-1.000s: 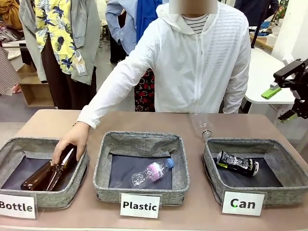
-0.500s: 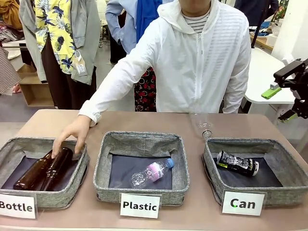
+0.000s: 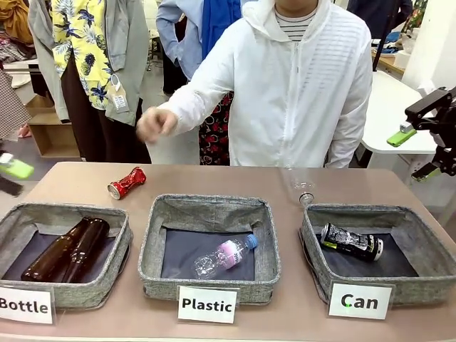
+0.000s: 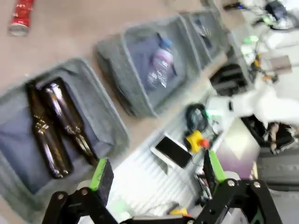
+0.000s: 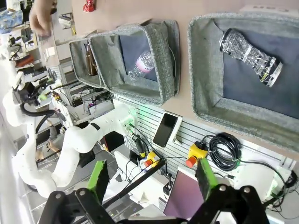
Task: Sort the can waste into the basket.
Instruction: Pick up the can waste from the table and place it in the right Fabric basket.
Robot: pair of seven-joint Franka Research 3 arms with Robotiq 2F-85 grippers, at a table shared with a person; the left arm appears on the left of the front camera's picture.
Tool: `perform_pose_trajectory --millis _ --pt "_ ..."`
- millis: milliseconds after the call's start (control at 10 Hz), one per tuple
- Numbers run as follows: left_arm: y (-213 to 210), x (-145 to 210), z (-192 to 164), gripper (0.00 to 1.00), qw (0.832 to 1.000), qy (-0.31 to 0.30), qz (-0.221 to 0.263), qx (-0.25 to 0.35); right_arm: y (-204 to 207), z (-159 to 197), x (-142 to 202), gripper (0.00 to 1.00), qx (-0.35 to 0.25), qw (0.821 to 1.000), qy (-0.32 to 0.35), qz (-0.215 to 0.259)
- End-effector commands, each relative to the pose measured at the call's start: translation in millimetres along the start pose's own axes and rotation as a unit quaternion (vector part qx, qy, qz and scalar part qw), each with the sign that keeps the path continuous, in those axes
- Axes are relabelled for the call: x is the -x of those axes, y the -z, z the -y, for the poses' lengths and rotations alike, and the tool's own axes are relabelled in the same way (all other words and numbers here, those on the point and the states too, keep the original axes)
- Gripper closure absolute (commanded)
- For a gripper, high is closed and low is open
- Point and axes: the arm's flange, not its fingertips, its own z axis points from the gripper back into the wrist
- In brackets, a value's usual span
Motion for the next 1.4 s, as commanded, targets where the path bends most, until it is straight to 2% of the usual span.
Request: perform_pose_trajectory --millis 0,100,200,300,400,500,600,700,800,900,1000,1200,1300 --pt "8.8 -2.3 15.6 0.0 0.981 -0.134 0.053 -0.127 -3.5 1.1 -0.6 0.0 0.002 1.0 -0.01 -0.003" --pt "0.0 0.0 0.0 0.0 1.0 0.0 0.0 0.0 -3.5 1.1 -0.6 0.0 0.002 1.0 -0.01 -0.003" --pt "0.0 0.0 0.0 0.0 1.0 0.0 0.0 0.0 -3.5 1.1 -0.6 0.0 0.002 1.0 -0.01 -0.003" --pt "7.9 -9.2 1.4 0.0 0.997 -0.041 0.034 -0.058 -3.5 1.1 -0.6 0.0 0.002 1.0 -0.01 -0.003" --pt "-0.5 -51.7 -9.4 0.0 0.962 -0.193 0.171 -0.094 -3.5 1.1 -0.6 0.0 0.002 1.0 -0.01 -0.003" --pt "5.3 -91.4 -16.2 0.0 0.935 -0.243 0.225 -0.127 -3.5 1.1 -0.6 0.0 0.002 1.0 -0.01 -0.003" --pt "22.7 -118.7 -15.2 0.0 0.919 -0.238 0.265 -0.168 -3.5 1.1 -0.6 0.0 0.002 1.0 -0.01 -0.003" --pt "40.9 -146.9 -18.4 0.0 0.908 -0.184 0.307 -0.215 -3.5 1.1 -0.6 0.0 0.002 1.0 -0.01 -0.003" --pt "57.1 -174.9 -20.8 0.0 0.923 -0.111 0.271 -0.249 -3.5 1.1 -0.6 0.0 0.002 1.0 -0.01 -0.003" --pt "79.6 -195.2 -32.2 0.0 0.912 -0.095 0.272 -0.292 -3.5 1.1 -0.6 0.0 0.002 1.0 -0.01 -0.003" --pt "100.6 -205.4 -45.5 0.0 0.915 -0.084 0.245 -0.309 -3.5 1.1 -0.6 0.0 0.002 1.0 -0.01 -0.003" --pt "133.5 -221.9 -70.1 0.0 0.909 -0.062 0.18 -0.371 -3.5 1.1 -0.6 0.0 0.002 1.0 -0.01 -0.003" --pt "147.4 -222.6 -81.2 0.0 0.906 -0.058 0.133 -0.397 -3.5 1.1 -0.6 0.0 0.002 1.0 -0.01 -0.003"
